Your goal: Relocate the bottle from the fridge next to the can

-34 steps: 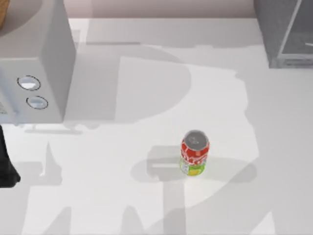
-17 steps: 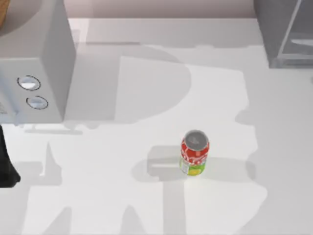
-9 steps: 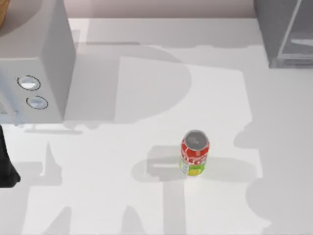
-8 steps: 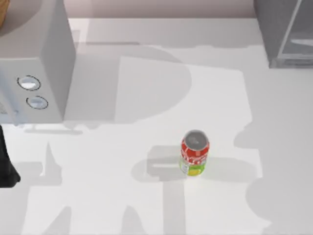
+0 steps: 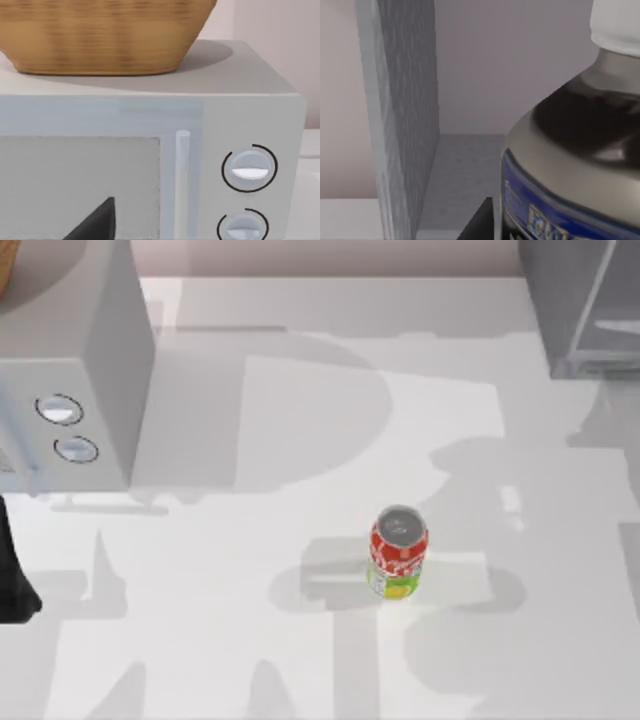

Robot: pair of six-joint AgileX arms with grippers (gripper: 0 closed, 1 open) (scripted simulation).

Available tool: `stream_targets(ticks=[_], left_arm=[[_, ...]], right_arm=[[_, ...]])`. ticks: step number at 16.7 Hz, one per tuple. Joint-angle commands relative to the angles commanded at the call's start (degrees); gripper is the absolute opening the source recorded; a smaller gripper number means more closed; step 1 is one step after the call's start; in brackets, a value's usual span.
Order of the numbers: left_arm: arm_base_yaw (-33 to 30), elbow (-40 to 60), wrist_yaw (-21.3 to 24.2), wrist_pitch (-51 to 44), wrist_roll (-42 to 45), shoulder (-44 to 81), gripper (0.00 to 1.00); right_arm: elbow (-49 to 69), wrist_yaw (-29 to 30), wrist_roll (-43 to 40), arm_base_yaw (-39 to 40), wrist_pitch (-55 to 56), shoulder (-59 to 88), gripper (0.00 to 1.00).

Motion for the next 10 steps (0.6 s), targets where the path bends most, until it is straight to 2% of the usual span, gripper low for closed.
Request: stream_targets(ticks=[6,8,10], left_arm=[[0.00,0.00,0.00,0.00,0.00,0.00,1.00],[0.00,0.00,0.00,0.00,0.00,0.00,1.00],[0.00,0.00,0.00,0.00,0.00,0.00,1.00]], right_arm=[[-14.49,27.46,-0.26,28.12,13.40,-0.39,0.00],[-18.91,34.66,-0.36,35.34,16.66,-1.19,0.00],[-22.31,39.48,-0.43,40.16,18.91,-2.13,0.00]])
